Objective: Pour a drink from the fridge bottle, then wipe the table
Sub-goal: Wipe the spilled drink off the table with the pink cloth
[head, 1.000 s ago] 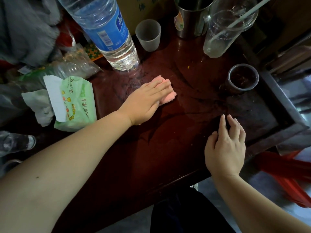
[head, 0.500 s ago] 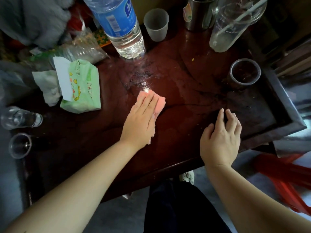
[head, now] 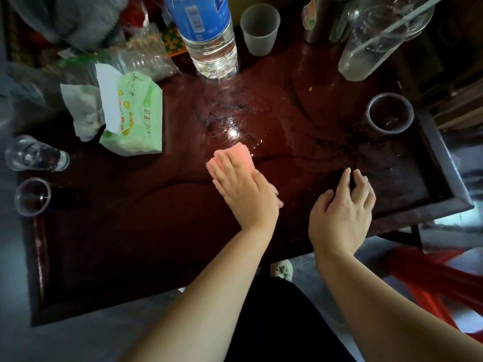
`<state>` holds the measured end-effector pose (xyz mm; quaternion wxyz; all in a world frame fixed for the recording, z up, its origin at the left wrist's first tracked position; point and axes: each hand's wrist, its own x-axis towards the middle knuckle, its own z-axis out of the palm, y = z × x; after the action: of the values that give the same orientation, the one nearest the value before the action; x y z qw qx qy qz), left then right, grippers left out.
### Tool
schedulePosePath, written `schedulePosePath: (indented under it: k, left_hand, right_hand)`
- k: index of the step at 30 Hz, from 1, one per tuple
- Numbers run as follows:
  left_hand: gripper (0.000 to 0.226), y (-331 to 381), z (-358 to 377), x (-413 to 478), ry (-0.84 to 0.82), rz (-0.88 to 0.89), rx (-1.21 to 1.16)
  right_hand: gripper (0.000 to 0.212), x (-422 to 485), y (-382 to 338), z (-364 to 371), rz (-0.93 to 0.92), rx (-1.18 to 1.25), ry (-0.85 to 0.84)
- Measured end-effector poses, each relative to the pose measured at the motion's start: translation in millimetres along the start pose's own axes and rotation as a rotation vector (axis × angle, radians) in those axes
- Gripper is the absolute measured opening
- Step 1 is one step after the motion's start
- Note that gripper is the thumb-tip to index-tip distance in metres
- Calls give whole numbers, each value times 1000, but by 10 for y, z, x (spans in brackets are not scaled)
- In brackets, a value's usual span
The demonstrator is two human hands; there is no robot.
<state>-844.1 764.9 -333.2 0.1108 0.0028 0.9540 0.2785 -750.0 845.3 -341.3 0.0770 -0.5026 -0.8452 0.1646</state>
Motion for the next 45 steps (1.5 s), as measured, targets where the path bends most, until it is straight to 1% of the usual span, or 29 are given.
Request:
schedulePosePath:
  k: [2, 4, 6, 8, 9, 11, 12, 14, 15, 17, 19, 23, 24, 25, 27, 29, 30, 31, 33, 34, 36, 41, 43, 45]
  left_hand:
    - [69, 39, 11, 13, 5, -31, -16]
    - [68, 22, -13, 28, -35, -12, -38]
    - [70, -74, -96, 32, -116, 69, -108]
    - [67, -265, -263, 30, -167, 202, -175]
    - [64, -405, -366, 33, -152, 280, -141]
    - [59, -741, -562, 82, -34, 404, 88]
    - [58, -894, -632, 127, 21, 413, 202]
    - [61, -1067, -692, 219, 50, 333, 312]
    - [63, -1084, -681, 254, 38, 281, 330]
    - [65, -1061, -625, 275, 15, 240, 390]
    - [64, -1058, -586, 271, -1, 253, 449]
    - [62, -1068, -611, 280, -5, 254, 447]
    - [61, -1066, -609, 286, -5, 250, 440]
    - [61, -1062, -599, 297, -1, 246, 437]
    - [61, -1055, -578, 306, 6, 236, 444]
    - [63, -1061, -575, 312, 12, 241, 452]
    - [63, -1066, -575, 314, 18, 246, 449]
    - [62, -1068, -578, 317, 21, 247, 446]
    - [60, -1070, -578, 320, 20, 244, 438]
    - [60, -1072, -578, 325, 21, 241, 429]
    - [61, -1076, -573, 336, 25, 247, 415]
    - [65, -1090, -562, 357, 15, 243, 416]
    - [65, -1083, -570, 352, 17, 246, 408]
    - [65, -1080, -571, 351, 19, 252, 404]
  right_hand:
    - [51, -1, 0, 0, -5, -7, 3]
    - [51, 4, -1, -4, -5, -6, -1]
    - [51, 2, -4, -8, -1, -1, -4]
    - [51, -1, -6, -13, -6, 3, -2]
    - [51, -1, -6, -16, -10, 5, 1]
    - [51, 1, -8, -14, -12, 6, 5]
    - [51, 2, -7, -13, -10, 5, 6]
    - [51, 5, -2, -6, -13, -1, 13]
    - [51, 4, 1, -5, -15, -5, 15]
    - [51, 1, 5, -5, -14, -8, 16]
    - [51, -2, -3, 1, -15, -7, 20]
    - [53, -29, -23, -27, -38, 23, 42]
    - [54, -56, -25, -57, -79, 38, 54]
    - [53, -80, -53, -84, -169, 75, 71]
    - [48, -138, -182, -143, -475, 176, 74]
    - [44, -172, -423, -123, -831, 208, -16]
    - [43, -169, -563, -61, -967, 198, -72]
    - [42, -158, -719, 10, -1041, 185, -134]
    - [44, -94, -964, 183, -1083, 122, -256]
    - [47, -61, -1041, 264, -1112, 22, -275]
    - [54, -21, -1068, 396, -1153, -169, -246]
    - [54, -73, -1029, 430, -1116, -173, -246]
    - [55, -70, -1028, 404, -1137, -176, -257]
    - [55, -51, -1014, 357, -1195, -173, -259]
